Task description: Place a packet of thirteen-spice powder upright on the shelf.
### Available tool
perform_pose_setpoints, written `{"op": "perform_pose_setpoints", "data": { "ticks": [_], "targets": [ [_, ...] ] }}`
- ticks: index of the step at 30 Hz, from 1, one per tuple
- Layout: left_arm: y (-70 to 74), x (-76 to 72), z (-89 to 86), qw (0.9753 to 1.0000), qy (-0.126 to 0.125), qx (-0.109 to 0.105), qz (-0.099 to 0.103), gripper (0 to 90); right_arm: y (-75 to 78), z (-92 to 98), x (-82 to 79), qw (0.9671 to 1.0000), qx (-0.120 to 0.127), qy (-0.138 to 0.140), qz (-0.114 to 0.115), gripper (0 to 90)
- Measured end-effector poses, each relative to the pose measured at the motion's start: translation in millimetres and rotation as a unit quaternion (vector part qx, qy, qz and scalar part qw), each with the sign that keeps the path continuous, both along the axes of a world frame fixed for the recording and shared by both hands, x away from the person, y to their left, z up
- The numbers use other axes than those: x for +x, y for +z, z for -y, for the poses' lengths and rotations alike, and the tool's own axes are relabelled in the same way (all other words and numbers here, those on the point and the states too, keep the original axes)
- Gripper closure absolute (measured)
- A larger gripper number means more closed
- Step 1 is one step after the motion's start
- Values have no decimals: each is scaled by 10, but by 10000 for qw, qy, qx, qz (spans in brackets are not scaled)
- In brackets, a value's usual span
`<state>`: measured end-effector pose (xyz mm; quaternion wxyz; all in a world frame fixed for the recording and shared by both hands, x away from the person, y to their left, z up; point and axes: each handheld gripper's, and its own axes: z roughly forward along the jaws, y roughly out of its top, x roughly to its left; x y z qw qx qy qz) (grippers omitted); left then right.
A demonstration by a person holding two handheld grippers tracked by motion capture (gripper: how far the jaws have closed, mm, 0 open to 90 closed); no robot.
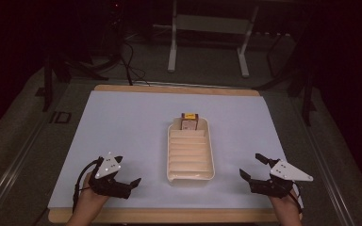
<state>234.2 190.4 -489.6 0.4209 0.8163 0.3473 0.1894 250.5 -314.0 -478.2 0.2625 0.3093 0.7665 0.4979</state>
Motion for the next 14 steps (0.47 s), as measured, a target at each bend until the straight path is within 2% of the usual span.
{"op": "perform_pose_setpoints", "data": {
  "ticks": [9,14],
  "targets": [
    [-23,20,-1,9999,14,14,-119,19,-11,-5,2,10000,9,43,-49,176],
    [-56,51,-9,9995,95,118,-262,19,-19,-13,7,9999,1,88,-54,176]
  ]
}}
